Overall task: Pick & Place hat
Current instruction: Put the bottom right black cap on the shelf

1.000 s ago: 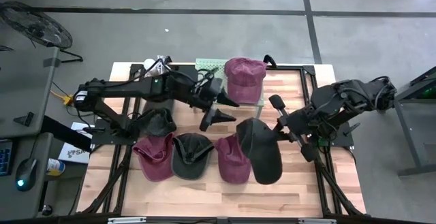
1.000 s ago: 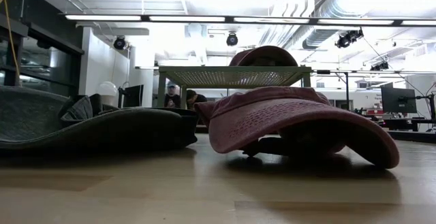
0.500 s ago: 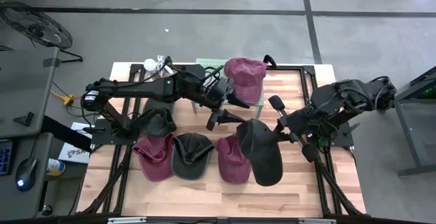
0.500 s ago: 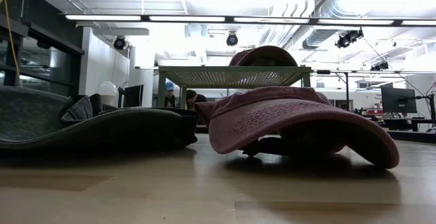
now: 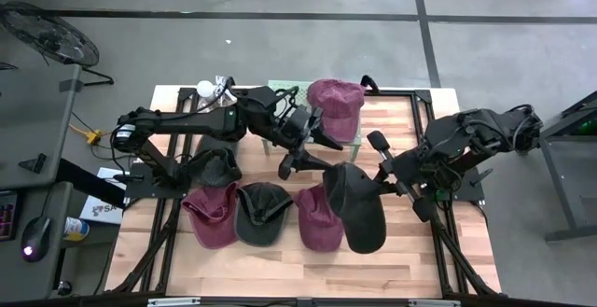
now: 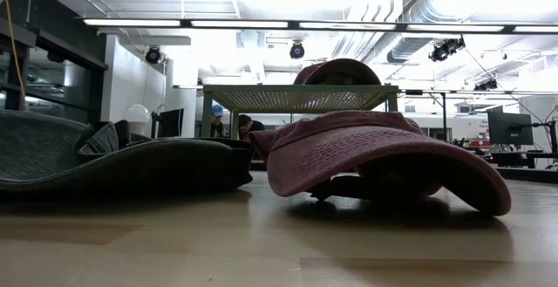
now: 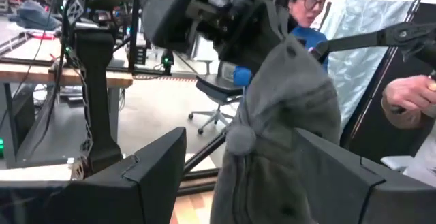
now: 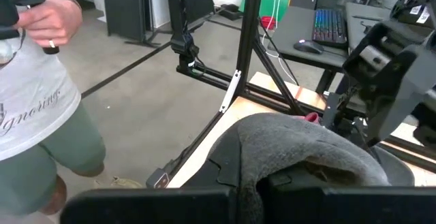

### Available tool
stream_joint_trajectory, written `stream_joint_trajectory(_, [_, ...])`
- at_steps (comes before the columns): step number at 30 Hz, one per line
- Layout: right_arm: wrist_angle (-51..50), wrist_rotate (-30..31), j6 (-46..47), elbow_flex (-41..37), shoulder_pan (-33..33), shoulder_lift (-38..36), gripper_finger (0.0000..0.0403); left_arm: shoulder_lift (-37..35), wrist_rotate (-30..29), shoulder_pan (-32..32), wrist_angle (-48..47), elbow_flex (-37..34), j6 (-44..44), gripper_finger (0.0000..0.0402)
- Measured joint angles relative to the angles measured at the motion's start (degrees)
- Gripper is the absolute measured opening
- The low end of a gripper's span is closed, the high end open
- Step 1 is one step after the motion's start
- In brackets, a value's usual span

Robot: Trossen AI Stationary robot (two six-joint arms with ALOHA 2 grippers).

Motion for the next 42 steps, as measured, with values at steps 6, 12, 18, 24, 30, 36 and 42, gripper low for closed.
stream_joint_trajectory(6, [0.09,-0.04,-0.02,0.0,-0.07,0.62,0.0,0.03,-0.38,0.0,-0.24,0.0,0.0,0.0261])
stream_joint_trajectory(12, [1.03,0.16,-0.28,0.0,-0.07,0.8,0.0,1.1,0.37,-0.52,-0.13,0.0,-0.02,0.0261])
stream_joint_trajectory(18, [1.73,0.39,-0.52,0.0,-0.07,0.8,0.0,1.68,1.97,-1.56,0.72,0.0,-0.21,0.0261])
stream_joint_trajectory(24, [1.73,0.65,-0.5,0.0,-0.07,0.8,0.0,2.12,2.26,-2.16,3.27,-0.02,-0.66,0.0261])
stream_joint_trajectory(30, [1.42,2.35,-0.07,0.0,-0.04,0.8,0.0,2.02,3.14,-2.31,4.15,0.0,-1.58,0.0249])
stream_joint_trajectory(36, [0.57,3.57,0.2,0.0,-0.04,0.82,0.0,2.02,3.34,-2.95,3.68,0.0,-1.59,0.0199])
stream_joint_trajectory(42, [-0.44,5.26,1.07,0.0,-0.04,0.82,0.0,2.02,3.38,-2.92,3.5,0.0,-1.6,0.0158])
